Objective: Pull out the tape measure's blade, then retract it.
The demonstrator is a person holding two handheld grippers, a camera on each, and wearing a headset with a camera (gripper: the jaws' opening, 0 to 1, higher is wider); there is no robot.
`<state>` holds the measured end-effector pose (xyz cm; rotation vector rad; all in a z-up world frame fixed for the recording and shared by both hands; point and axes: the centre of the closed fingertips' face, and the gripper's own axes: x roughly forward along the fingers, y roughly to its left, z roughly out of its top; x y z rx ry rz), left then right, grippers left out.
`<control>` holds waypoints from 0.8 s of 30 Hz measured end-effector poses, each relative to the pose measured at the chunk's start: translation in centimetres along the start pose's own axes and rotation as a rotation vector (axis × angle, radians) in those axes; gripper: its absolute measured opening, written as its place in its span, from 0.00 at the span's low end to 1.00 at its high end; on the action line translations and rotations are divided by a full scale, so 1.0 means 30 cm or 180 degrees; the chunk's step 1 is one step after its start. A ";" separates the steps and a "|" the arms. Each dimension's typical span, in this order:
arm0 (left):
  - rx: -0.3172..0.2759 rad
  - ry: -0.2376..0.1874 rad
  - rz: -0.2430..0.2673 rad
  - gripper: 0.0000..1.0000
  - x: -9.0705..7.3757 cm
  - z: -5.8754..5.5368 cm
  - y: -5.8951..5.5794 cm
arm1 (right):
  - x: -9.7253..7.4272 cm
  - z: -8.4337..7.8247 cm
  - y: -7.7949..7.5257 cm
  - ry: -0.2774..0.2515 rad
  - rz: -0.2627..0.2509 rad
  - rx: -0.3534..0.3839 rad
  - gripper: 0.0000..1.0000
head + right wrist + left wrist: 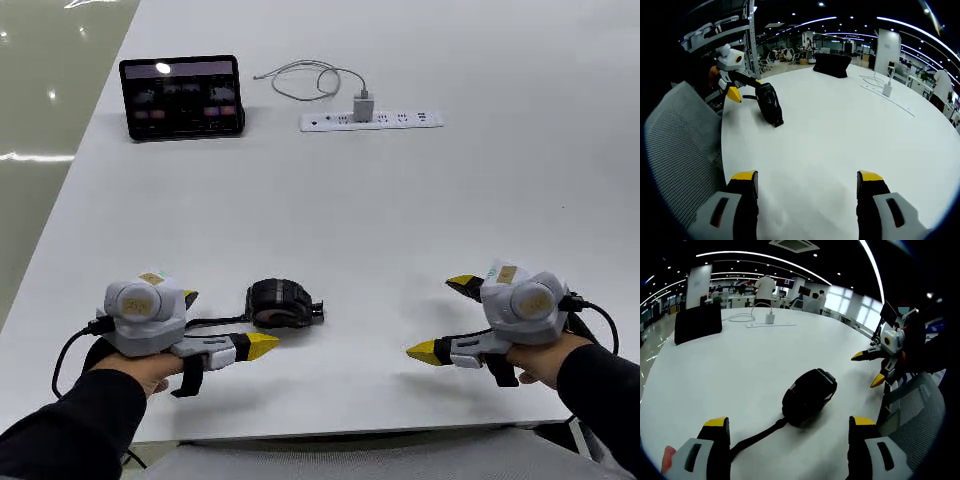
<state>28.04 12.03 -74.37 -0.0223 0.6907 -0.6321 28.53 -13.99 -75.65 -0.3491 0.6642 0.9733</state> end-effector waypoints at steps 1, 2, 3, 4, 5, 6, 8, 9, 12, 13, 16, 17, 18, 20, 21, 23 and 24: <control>-0.0001 -0.0004 -0.0016 0.95 -0.007 0.001 -0.001 | -0.006 -0.004 -0.005 0.0000 -0.0013 0.0005 0.78; 0.0006 0.0009 -0.0018 0.95 -0.013 0.000 0.001 | -0.013 -0.006 -0.009 -0.0004 -0.0023 0.0014 0.80; 0.0044 0.0017 -0.0017 0.96 -0.021 -0.002 0.002 | -0.025 -0.010 -0.011 -0.0011 -0.0030 0.0021 0.81; 0.0057 0.0014 -0.0006 0.99 -0.024 -0.002 0.005 | -0.032 -0.013 -0.014 -0.0017 -0.0038 0.0018 0.82; 0.0066 0.0024 -0.0052 1.00 -0.032 -0.005 0.000 | -0.045 -0.018 -0.018 -0.0020 -0.0047 0.0009 0.83; 0.0076 0.0023 -0.0047 1.00 -0.036 -0.006 0.001 | -0.051 -0.023 -0.022 -0.0021 -0.0049 0.0007 0.84; 0.0148 0.0055 -0.0020 1.00 -0.047 -0.015 0.006 | -0.065 -0.044 -0.038 -0.0010 -0.0070 0.0014 0.88; 0.0145 0.0068 -0.0031 1.00 -0.051 -0.020 0.006 | -0.071 -0.053 -0.042 0.0004 -0.0066 0.0025 0.90; 0.0114 0.0126 -0.0025 1.00 -0.066 -0.041 0.017 | -0.099 -0.077 -0.054 -0.0012 -0.0049 0.0126 0.95; 0.0087 0.0093 -0.0010 1.00 -0.076 -0.039 0.023 | -0.112 -0.083 -0.058 -0.0030 -0.0053 0.0188 0.98; -0.0005 0.0051 -0.0005 1.00 -0.091 -0.031 0.029 | -0.139 -0.106 -0.073 -0.0050 -0.0076 0.0242 1.00; 0.0015 0.0031 0.0031 1.00 -0.095 -0.028 0.033 | -0.144 -0.114 -0.074 -0.0003 -0.0104 0.0211 1.00; 0.0030 0.0064 0.0033 1.00 -0.102 -0.033 0.034 | -0.158 -0.138 -0.079 0.0117 -0.0128 0.0070 1.00; 0.0055 0.0097 0.0050 1.00 -0.107 -0.036 0.040 | -0.172 -0.142 -0.078 0.0083 -0.0104 0.0094 1.00; 0.0092 0.0122 0.0069 1.00 -0.111 -0.035 0.043 | -0.180 -0.143 -0.079 0.0064 -0.0095 0.0138 1.00; 0.0168 0.0136 0.0056 1.00 -0.117 -0.026 0.040 | -0.192 -0.138 -0.077 0.0031 -0.0096 0.0187 1.00; 0.0189 0.0143 0.0050 1.00 -0.119 -0.023 0.039 | -0.196 -0.138 -0.076 0.0029 -0.0099 0.0187 1.00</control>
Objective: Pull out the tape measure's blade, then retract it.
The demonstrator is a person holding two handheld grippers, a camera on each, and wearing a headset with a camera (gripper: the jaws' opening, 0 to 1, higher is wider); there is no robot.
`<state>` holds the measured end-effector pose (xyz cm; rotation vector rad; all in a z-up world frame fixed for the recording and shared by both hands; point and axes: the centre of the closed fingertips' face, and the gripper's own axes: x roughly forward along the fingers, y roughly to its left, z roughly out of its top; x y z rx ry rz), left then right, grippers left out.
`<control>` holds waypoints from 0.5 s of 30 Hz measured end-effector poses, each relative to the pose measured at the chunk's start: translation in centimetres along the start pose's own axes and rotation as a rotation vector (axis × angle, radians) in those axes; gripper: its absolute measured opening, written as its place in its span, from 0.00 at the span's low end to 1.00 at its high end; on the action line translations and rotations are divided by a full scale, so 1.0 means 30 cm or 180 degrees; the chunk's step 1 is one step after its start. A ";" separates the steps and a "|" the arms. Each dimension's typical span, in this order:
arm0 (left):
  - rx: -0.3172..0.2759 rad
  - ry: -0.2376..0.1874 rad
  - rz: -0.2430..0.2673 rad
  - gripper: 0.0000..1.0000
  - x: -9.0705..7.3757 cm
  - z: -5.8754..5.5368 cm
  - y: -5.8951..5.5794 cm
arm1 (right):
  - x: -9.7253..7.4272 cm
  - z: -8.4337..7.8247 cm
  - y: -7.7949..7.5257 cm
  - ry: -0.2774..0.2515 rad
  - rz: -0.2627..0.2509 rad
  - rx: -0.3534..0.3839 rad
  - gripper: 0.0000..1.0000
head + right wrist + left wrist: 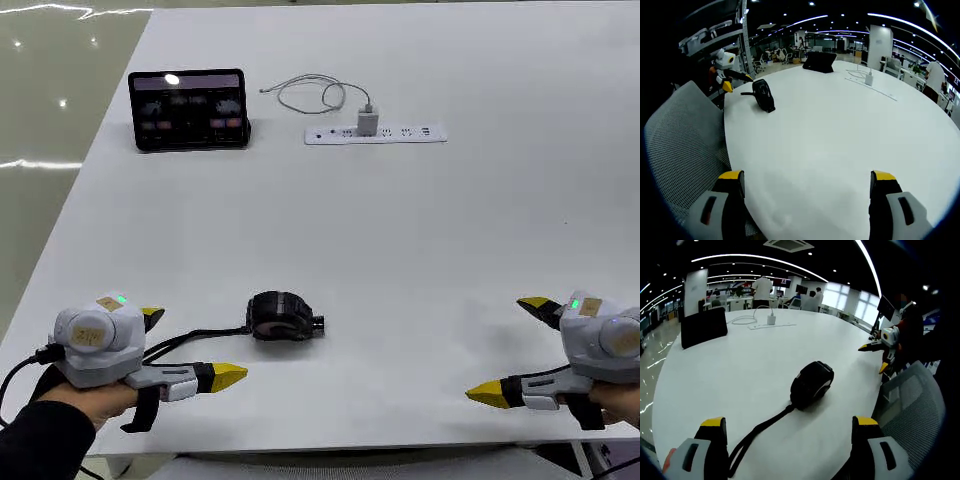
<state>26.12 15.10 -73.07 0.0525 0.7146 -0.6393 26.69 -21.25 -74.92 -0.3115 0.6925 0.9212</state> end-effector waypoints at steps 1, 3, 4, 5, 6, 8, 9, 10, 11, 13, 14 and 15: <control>0.0043 0.0016 -0.0009 1.00 -0.003 0.002 -0.001 | -0.007 0.000 0.002 0.0004 -0.0008 -0.0003 1.00; 0.0081 0.0043 -0.0010 1.00 -0.004 -0.001 0.002 | -0.015 0.001 0.001 -0.0008 -0.0013 0.0003 1.00; 0.0094 0.0065 0.0009 1.00 -0.006 -0.004 0.008 | -0.018 0.002 0.000 -0.0014 -0.0017 0.0021 1.00; 0.0095 0.0066 0.0007 1.00 -0.005 -0.004 0.009 | -0.021 0.002 -0.002 -0.0019 -0.0021 0.0027 1.00; 0.0080 0.0088 0.0000 1.00 -0.005 -0.008 0.009 | -0.022 0.003 -0.003 -0.0024 -0.0027 0.0030 1.00; 0.0061 0.0124 0.0002 1.00 -0.004 -0.016 0.007 | -0.024 -0.009 -0.008 0.0020 -0.0040 0.0013 1.00; 0.0071 0.0140 0.0014 1.00 -0.003 -0.020 0.008 | -0.023 -0.015 -0.008 0.0040 -0.0031 0.0012 1.00; 0.0078 0.0140 0.0017 1.00 -0.002 -0.022 0.006 | -0.023 -0.016 -0.006 0.0045 -0.0019 0.0019 1.00; 0.0079 0.0154 0.0035 1.00 0.000 -0.025 0.007 | -0.021 -0.018 -0.006 0.0046 -0.0007 0.0026 1.00; 0.0079 0.0153 0.0053 1.00 -0.001 -0.026 0.009 | -0.021 -0.015 -0.002 0.0046 -0.0002 0.0021 1.00; 0.0044 0.0141 0.0033 1.00 -0.001 -0.024 0.004 | -0.020 -0.011 0.001 0.0040 0.0004 0.0022 1.00; 0.0021 0.0134 0.0017 1.00 0.000 -0.022 0.000 | -0.020 -0.010 0.002 0.0030 0.0012 0.0028 1.00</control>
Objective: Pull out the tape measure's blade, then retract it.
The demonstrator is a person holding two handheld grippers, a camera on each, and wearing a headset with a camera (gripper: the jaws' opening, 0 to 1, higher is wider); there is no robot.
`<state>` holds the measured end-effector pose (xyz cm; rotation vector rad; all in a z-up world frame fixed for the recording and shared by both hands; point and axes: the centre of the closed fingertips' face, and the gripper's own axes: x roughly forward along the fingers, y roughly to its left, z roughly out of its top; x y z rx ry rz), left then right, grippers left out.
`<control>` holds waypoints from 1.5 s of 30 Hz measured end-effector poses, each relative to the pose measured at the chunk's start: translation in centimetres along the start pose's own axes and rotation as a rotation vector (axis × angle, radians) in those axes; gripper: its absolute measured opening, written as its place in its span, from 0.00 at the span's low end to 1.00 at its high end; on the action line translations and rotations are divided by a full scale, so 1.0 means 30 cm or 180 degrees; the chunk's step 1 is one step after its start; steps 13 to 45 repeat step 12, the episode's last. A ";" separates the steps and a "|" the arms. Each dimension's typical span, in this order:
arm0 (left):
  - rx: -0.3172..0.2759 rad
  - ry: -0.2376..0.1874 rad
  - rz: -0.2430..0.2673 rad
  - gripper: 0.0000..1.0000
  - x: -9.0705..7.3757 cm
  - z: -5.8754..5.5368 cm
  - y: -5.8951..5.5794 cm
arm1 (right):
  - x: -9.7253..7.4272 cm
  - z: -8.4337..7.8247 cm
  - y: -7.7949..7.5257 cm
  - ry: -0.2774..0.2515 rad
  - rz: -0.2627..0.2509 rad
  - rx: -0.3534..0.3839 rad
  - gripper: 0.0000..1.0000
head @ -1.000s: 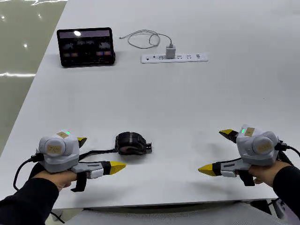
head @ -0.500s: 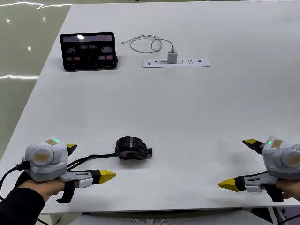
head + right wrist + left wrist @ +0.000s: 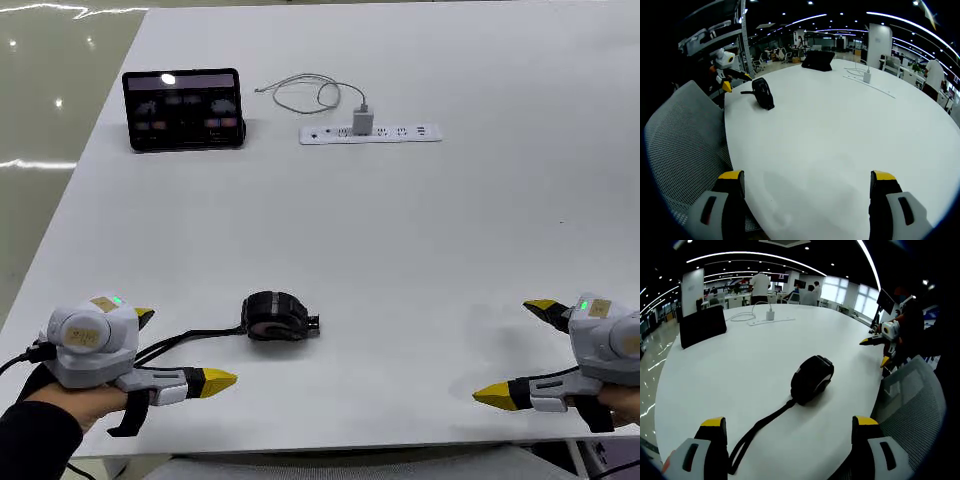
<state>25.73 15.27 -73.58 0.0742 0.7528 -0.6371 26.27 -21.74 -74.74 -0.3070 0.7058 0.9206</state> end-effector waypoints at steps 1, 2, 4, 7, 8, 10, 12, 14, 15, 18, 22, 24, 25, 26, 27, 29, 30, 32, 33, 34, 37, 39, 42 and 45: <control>0.0019 -0.0021 0.0010 1.00 -0.001 0.005 0.000 | 0.002 0.003 0.004 -0.0006 0.0008 0.0001 1.00; 0.0025 -0.0022 0.0009 1.00 -0.001 0.006 0.000 | 0.004 0.006 0.006 -0.0009 0.0010 -0.0002 1.00; 0.0004 -0.0033 -0.0001 1.00 -0.002 0.009 -0.003 | 0.005 0.009 0.007 -0.0019 0.0011 0.0001 1.00; 0.0013 -0.0027 -0.0006 1.00 -0.005 0.009 -0.002 | 0.005 0.011 0.006 -0.0029 0.0017 0.0003 1.00; 0.0009 -0.0028 -0.0011 1.00 -0.005 0.010 -0.001 | 0.005 0.011 0.006 -0.0031 0.0018 -0.0003 1.00; -0.0046 -0.0025 -0.0043 1.00 -0.008 0.010 -0.005 | 0.005 0.012 0.005 -0.0037 0.0017 0.0002 1.00; -0.0050 -0.0004 -0.0047 1.00 -0.010 0.006 -0.005 | 0.003 0.010 0.006 -0.0038 0.0012 0.0004 1.00; -0.0050 -0.0004 -0.0047 1.00 -0.010 0.006 -0.005 | 0.003 0.010 0.006 -0.0038 0.0012 0.0004 1.00; -0.0050 -0.0004 -0.0047 1.00 -0.010 0.006 -0.005 | 0.003 0.010 0.006 -0.0038 0.0012 0.0004 1.00; -0.0050 -0.0004 -0.0047 1.00 -0.010 0.006 -0.005 | 0.003 0.010 0.006 -0.0038 0.0012 0.0004 1.00; -0.0050 -0.0004 -0.0047 1.00 -0.010 0.006 -0.005 | 0.003 0.010 0.006 -0.0038 0.0012 0.0004 1.00; -0.0050 -0.0004 -0.0047 1.00 -0.010 0.006 -0.005 | 0.003 0.010 0.006 -0.0038 0.0012 0.0004 1.00; -0.0050 -0.0004 -0.0047 1.00 -0.010 0.006 -0.005 | 0.003 0.010 0.006 -0.0038 0.0012 0.0004 1.00; -0.0050 -0.0004 -0.0047 1.00 -0.010 0.006 -0.005 | 0.003 0.010 0.006 -0.0038 0.0012 0.0004 1.00; -0.0050 -0.0004 -0.0047 1.00 -0.010 0.006 -0.005 | 0.003 0.010 0.006 -0.0038 0.0012 0.0004 1.00; -0.0050 -0.0004 -0.0047 1.00 -0.010 0.006 -0.005 | 0.003 0.010 0.006 -0.0038 0.0012 0.0004 1.00; -0.0050 -0.0004 -0.0047 1.00 -0.010 0.006 -0.005 | 0.003 0.010 0.006 -0.0038 0.0012 0.0004 1.00; -0.0050 -0.0004 -0.0047 1.00 -0.010 0.006 -0.005 | 0.003 0.010 0.006 -0.0038 0.0012 0.0004 1.00; -0.0050 -0.0004 -0.0047 1.00 -0.010 0.006 -0.005 | 0.003 0.010 0.006 -0.0038 0.0012 0.0004 1.00; -0.0050 -0.0004 -0.0047 1.00 -0.010 0.006 -0.005 | 0.003 0.010 0.006 -0.0038 0.0012 0.0004 1.00; -0.0050 -0.0004 -0.0047 1.00 -0.010 0.006 -0.005 | 0.003 0.010 0.006 -0.0038 0.0012 0.0004 1.00; -0.0050 -0.0004 -0.0047 1.00 -0.010 0.006 -0.005 | 0.003 0.010 0.006 -0.0038 0.0012 0.0004 1.00; -0.0050 -0.0004 -0.0047 1.00 -0.010 0.006 -0.005 | 0.003 0.010 0.006 -0.0038 0.0012 0.0004 1.00; -0.0050 -0.0004 -0.0047 1.00 -0.010 0.006 -0.005 | 0.003 0.010 0.006 -0.0038 0.0012 0.0004 1.00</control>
